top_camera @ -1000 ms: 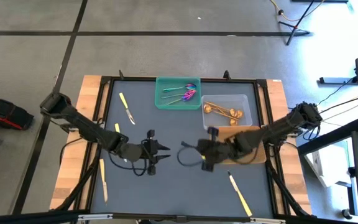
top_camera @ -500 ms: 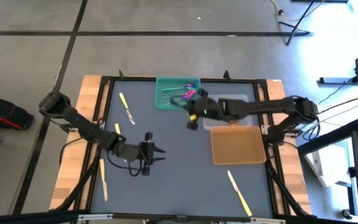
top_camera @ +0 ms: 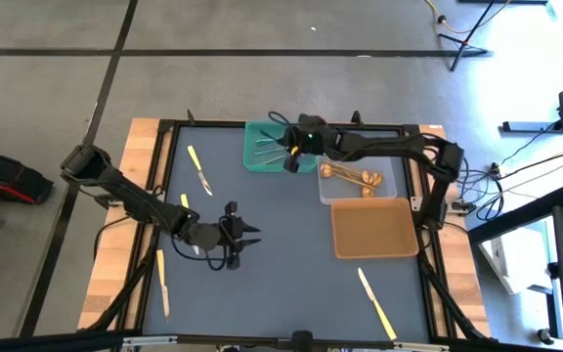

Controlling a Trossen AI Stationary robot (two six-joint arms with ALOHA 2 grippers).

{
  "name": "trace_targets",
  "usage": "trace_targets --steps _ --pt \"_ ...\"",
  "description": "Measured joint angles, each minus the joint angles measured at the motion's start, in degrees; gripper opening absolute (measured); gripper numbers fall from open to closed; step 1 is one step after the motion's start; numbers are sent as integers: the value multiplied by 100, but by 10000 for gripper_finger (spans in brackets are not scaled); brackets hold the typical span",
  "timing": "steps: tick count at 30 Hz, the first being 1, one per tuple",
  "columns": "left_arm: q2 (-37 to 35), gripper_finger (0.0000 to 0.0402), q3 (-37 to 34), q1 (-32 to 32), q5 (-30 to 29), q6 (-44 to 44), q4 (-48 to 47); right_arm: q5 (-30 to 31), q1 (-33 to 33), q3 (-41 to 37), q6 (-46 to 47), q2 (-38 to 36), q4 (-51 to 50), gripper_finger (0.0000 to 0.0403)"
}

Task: Sort silverware by color (type)
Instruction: Put the purple spoon into the green bin, then put the table knife into the orange bin

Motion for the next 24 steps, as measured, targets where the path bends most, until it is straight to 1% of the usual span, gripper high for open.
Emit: trace_targets --steps 2,6,8,10,14,16,19,21,24 --pt "0 117 0 2 1 2 -11 -129 -123 0 -2 132 45 3" --pt "0 117 0 1 -27 244 34 -123 -232 0 36 332 47 3" --pt "0 117 0 1 -47 308 52 -125 -229 0 39 386 44 10" --pt "2 117 0 2 -50 304 52 -125 -210 0 78 394 -11 29" --pt "2 117 0 19 -50 304 71 -82 -160 2 126 339 -151 93" --pt "2 117 13 61 -129 302 70 55 -96 2 102 174 -406 122" --pt "2 117 121 125 -167 282 46 137 80 4 34 -323 -946 149" --pt "2 117 269 162 -167 248 -132 110 265 7 32 -691 -1422 157" --pt "2 117 560 175 -168 -61 -688 76 581 9 68 -1117 -2105 159"
